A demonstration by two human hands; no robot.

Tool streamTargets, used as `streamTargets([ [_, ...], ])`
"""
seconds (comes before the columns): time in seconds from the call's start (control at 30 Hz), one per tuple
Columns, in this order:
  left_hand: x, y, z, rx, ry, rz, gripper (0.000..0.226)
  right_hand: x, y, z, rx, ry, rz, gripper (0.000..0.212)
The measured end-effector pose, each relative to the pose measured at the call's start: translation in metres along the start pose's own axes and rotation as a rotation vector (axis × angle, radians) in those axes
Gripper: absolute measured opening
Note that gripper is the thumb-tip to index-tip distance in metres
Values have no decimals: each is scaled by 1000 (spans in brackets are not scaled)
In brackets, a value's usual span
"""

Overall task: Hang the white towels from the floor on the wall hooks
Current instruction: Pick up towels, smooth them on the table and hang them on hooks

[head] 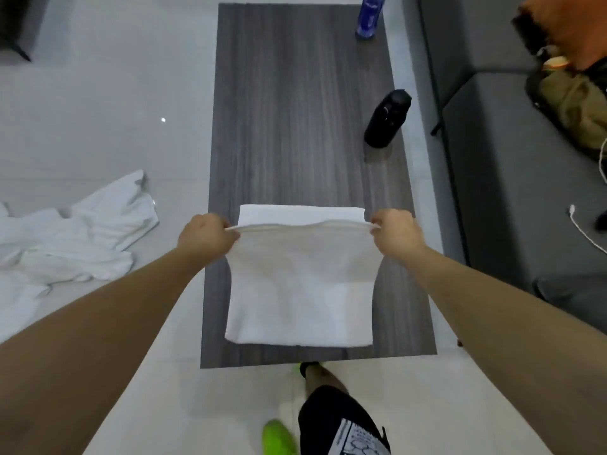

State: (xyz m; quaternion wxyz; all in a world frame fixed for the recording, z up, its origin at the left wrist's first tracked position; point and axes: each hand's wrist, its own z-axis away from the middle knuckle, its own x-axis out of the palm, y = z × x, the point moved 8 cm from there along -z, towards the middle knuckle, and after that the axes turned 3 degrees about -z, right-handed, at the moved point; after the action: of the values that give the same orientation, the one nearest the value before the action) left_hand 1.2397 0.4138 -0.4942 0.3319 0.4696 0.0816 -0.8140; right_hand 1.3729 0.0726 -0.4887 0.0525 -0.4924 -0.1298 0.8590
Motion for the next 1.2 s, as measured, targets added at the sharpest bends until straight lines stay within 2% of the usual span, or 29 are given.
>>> streamTargets([
  [0.1, 33, -1, -35, -68, -32, -2, 36, 23, 8, -39, 48, -2, -76, 42],
  [0.2, 91, -16, -40, -143, -166, 9, 53, 72, 31, -43, 164, -105, -187, 42],
  [0.37, 184, -60, -2, -302, -337, 57, 60, 174, 97, 11, 416, -299, -268, 47],
  [0.5, 230, -92, 39, -464, -381, 161, 59, 227, 135, 77, 635, -329, -403, 38],
  [0.6, 247, -112, 65, -634, -302, 348, 53, 255, 149, 114, 783, -295, -638, 39],
  [0.67, 258, -124, 80, -801, -277, 556, 54, 269, 157, 131, 885, -272, -769, 44],
  [0.8, 291, -113, 98, -1001, -398, 1109, 31, 285, 144, 147, 1091, -266, -1201, 32],
  [0.87, 287, -102, 103, -983, -331, 1234, 21, 280, 133, 145, 1064, -167, -1275, 24],
  [0.93, 270, -94, 111, -947, -216, 1317, 9, 262, 118, 145, 961, -23, -1296, 25],
  [1.0, 244, -93, 123, -903, -84, 1386, 19, 233, 101, 150, 831, 91, -1284, 46],
  [1.07, 208, -99, 134, -803, 42, 1401, 45, 195, 83, 161, 718, 195, -1252, 71],
  [1.1, 186, -102, 141, -738, 92, 1386, 57, 175, 72, 168, 657, 242, -1245, 67],
  [1.13, 160, -104, 149, -661, 134, 1358, 68, 153, 58, 175, 595, 291, -1252, 55],
  [1.2, 103, -105, 170, -512, 212, 1271, 64, 112, 29, 189, 496, 369, -1285, 33],
])
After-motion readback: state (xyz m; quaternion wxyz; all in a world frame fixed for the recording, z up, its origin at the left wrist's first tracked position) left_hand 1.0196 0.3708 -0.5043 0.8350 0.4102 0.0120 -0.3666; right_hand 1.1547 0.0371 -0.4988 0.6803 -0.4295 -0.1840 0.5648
